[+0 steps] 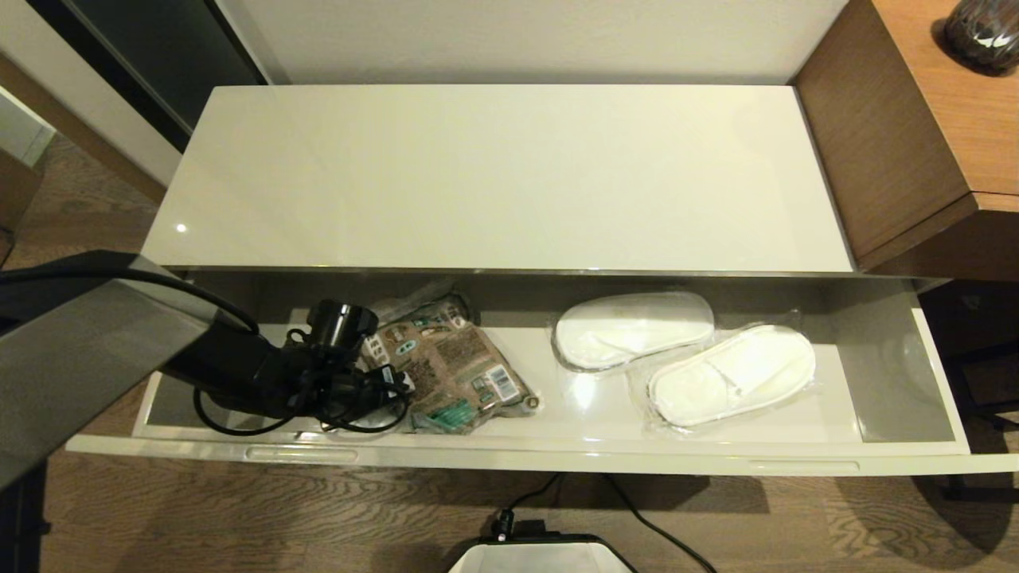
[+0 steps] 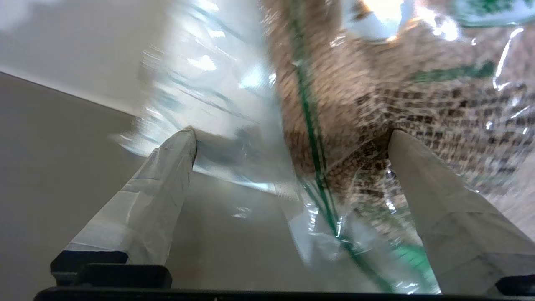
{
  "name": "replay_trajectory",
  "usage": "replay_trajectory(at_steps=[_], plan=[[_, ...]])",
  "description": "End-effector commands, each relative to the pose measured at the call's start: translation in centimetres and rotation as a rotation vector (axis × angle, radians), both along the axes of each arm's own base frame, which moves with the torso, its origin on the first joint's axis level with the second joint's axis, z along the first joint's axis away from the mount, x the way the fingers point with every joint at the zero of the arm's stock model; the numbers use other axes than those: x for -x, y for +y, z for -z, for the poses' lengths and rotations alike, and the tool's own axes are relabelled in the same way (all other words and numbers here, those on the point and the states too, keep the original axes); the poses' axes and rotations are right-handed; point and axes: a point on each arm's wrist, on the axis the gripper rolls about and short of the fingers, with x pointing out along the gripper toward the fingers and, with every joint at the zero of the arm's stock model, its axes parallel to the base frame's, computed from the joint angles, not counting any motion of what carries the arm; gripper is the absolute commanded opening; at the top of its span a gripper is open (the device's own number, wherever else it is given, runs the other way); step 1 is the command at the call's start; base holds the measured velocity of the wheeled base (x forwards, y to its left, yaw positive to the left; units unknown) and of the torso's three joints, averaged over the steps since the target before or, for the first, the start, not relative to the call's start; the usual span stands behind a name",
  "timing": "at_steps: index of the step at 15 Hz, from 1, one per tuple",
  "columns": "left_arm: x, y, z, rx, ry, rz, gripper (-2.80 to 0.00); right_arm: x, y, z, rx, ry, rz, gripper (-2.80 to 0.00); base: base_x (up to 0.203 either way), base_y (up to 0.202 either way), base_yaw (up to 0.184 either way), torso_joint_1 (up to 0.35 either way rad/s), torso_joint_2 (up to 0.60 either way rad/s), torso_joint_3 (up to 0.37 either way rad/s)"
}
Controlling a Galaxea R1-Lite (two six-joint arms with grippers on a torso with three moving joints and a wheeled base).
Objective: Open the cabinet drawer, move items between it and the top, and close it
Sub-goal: Take out the tissue from the drawer
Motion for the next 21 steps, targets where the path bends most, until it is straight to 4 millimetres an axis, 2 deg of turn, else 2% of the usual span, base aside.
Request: replay_trajectory(at_steps=[1,4,6,11,15,21], plan=[[1.2,-1.6,0.6,-0.106,0.004,0.045,0.00,0.0,0.0,0.0,0.000,0.002,0.000,-2.80,0.000,0.000,0.000,0.000,0.00,0.000],[3.3,-3.0,-0.2,-0.123,0.002,0.110,0.00,0.0,0.0,0.0,0.000,0.002,0.000,-2.80,0.000,0.000,0.000,0.000,0.00,0.000],[3.9,-3.3,-0.7,-0.087,0.004,0.149,0.00,0.0,0.0,0.0,0.000,0.002,0.000,-2.80,0.000,0.000,0.000,0.000,0.00,0.000],[5.6,-3.1,-3.8,0.128,-0.018,0.304,0.00,0.0,0.0,0.0,0.000,0.002,0.000,-2.80,0.000,0.000,0.000,0.000,0.00,0.000],[5.7,-3.0,-4.1,0.151,-0.021,0.303,0.00,0.0,0.0,0.0,0.000,0.002,0.000,-2.80,0.000,0.000,0.000,0.000,0.00,0.000],[7.0,-2.5,-6.0,0.296,-0.026,0.409,0.00,0.0,0.0,0.0,0.000,0.002,0.000,-2.80,0.000,0.000,0.000,0.000,0.00,0.000]])
